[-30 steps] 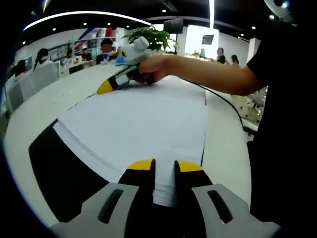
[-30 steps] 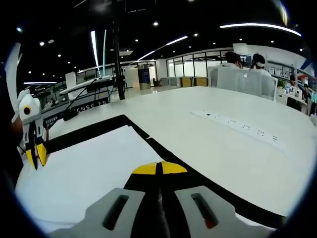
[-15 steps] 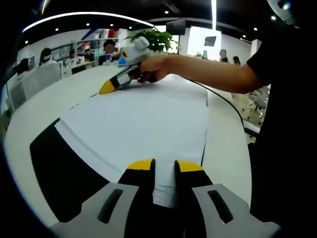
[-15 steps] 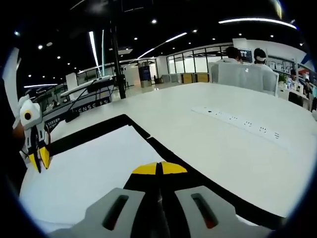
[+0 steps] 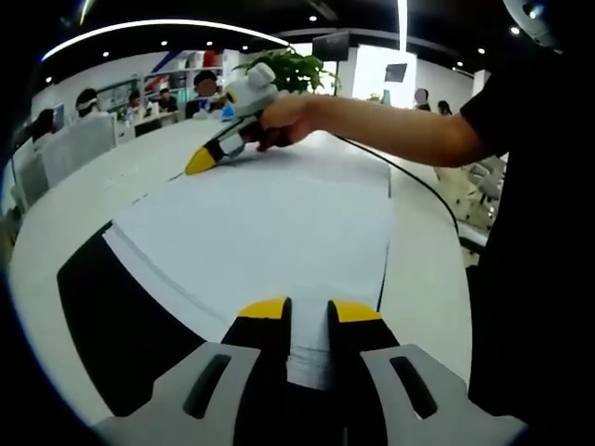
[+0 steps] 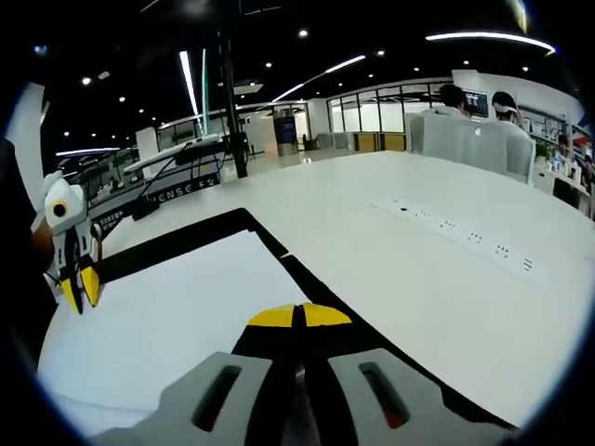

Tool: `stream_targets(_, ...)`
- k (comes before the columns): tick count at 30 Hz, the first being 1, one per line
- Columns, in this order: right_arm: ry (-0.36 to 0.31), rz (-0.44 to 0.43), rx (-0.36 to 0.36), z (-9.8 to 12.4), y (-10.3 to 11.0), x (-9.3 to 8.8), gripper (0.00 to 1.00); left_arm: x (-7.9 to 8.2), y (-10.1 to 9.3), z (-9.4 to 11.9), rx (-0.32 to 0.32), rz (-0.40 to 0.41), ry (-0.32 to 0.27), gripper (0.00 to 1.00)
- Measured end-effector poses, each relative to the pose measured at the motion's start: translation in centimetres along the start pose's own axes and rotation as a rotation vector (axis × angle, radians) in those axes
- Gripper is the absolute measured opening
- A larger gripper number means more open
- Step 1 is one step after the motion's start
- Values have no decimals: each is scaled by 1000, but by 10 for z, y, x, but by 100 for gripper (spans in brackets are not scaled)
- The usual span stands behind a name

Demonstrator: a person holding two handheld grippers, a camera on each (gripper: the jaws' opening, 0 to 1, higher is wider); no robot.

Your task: Flip through the bound document one page at a time

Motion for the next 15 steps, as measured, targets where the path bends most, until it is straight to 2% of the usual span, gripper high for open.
stream_targets(11, 19, 12, -10, 2, 0, 3, 5, 0, 0, 0, 3, 2, -7, 19)
stream_targets(14, -4, -2, 1, 4, 1, 3, 9, 0, 0, 0, 1, 3, -9, 19)
stream_targets(15, -42, -44, 9, 5, 3, 7, 14, -1, 1, 0, -1, 3, -10, 19)
Point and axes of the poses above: the point that each gripper's makers call its tool centre point, and the gripper's own axes: z roughly backward along the fingers, y roughly to its left, x roughly out of its top, the point moved 6 cm from there along z, roughly backward along the fingers, and after that the axes turned 8 degrees about z, right-handed, at the moved point
